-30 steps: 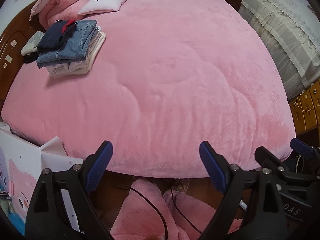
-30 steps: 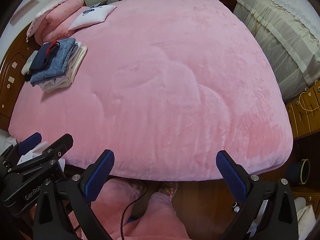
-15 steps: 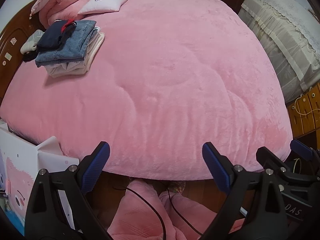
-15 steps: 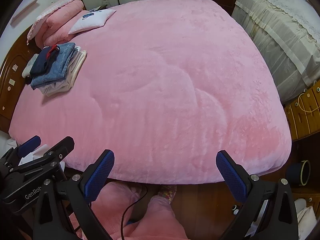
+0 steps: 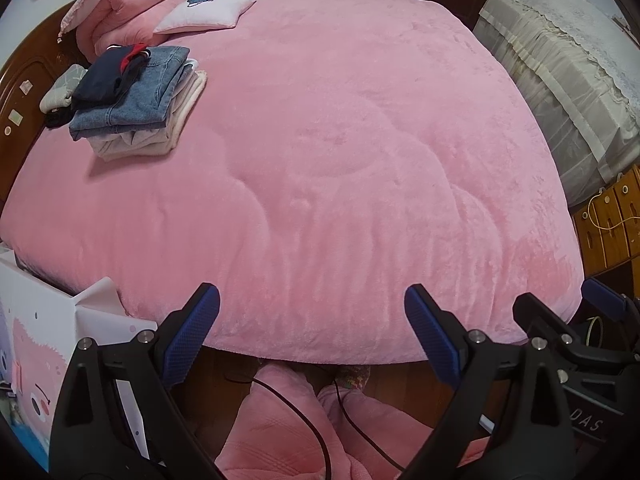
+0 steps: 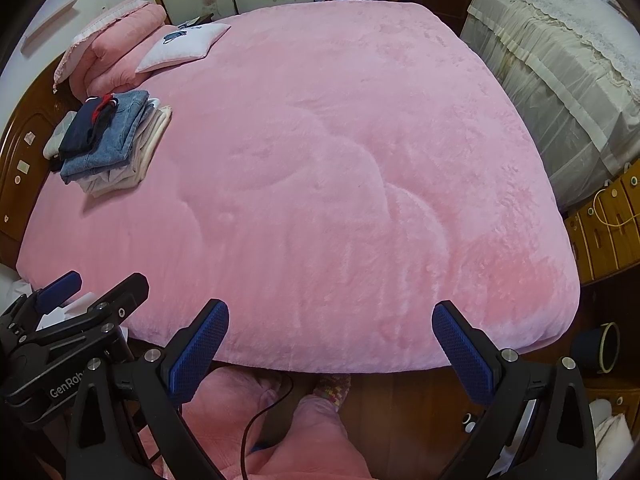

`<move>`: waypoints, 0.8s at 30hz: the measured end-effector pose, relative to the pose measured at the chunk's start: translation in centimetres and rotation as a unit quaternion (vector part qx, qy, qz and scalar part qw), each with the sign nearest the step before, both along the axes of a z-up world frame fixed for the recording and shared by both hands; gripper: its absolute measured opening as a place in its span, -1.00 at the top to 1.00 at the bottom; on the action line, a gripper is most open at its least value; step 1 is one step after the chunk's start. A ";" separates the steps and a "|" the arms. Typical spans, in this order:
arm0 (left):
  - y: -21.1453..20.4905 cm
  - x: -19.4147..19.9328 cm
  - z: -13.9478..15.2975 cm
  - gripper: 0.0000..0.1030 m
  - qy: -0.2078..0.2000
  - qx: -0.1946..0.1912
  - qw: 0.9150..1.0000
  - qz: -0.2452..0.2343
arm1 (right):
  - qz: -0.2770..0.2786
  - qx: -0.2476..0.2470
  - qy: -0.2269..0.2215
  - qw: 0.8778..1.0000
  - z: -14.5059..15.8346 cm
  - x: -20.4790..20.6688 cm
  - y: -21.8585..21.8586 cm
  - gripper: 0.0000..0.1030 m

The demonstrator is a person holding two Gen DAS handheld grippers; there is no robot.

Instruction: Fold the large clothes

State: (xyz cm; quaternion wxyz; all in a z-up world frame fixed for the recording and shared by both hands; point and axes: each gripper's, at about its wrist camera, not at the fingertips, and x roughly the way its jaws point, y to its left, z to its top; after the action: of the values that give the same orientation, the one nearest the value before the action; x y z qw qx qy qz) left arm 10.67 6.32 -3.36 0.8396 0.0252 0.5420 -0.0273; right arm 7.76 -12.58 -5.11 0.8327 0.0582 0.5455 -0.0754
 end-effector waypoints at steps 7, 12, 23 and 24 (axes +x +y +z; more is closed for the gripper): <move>0.1 0.1 -0.1 -0.80 0.002 -0.003 1.000 0.003 | 0.003 -0.004 -0.003 1.000 0.4 -0.1 0.4 -0.99; 0.1 0.0 0.1 -0.80 -0.002 -0.002 1.000 0.005 | 0.004 -0.007 -0.007 1.000 0.8 -0.3 0.6 -0.99; -0.3 -0.4 0.3 -0.80 -0.005 0.000 1.000 0.008 | 0.003 -0.007 -0.007 1.000 0.8 -0.3 0.7 -0.99; -0.3 -0.4 0.3 -0.80 -0.005 0.000 1.000 0.008 | 0.003 -0.007 -0.007 1.000 0.8 -0.3 0.7 -0.99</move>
State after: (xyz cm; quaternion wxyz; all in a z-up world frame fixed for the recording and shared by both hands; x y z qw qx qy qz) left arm 10.24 6.05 -3.07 0.8423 0.0208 0.5382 -0.0202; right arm 7.43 -11.89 -4.34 0.8371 0.0512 0.5393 -0.0760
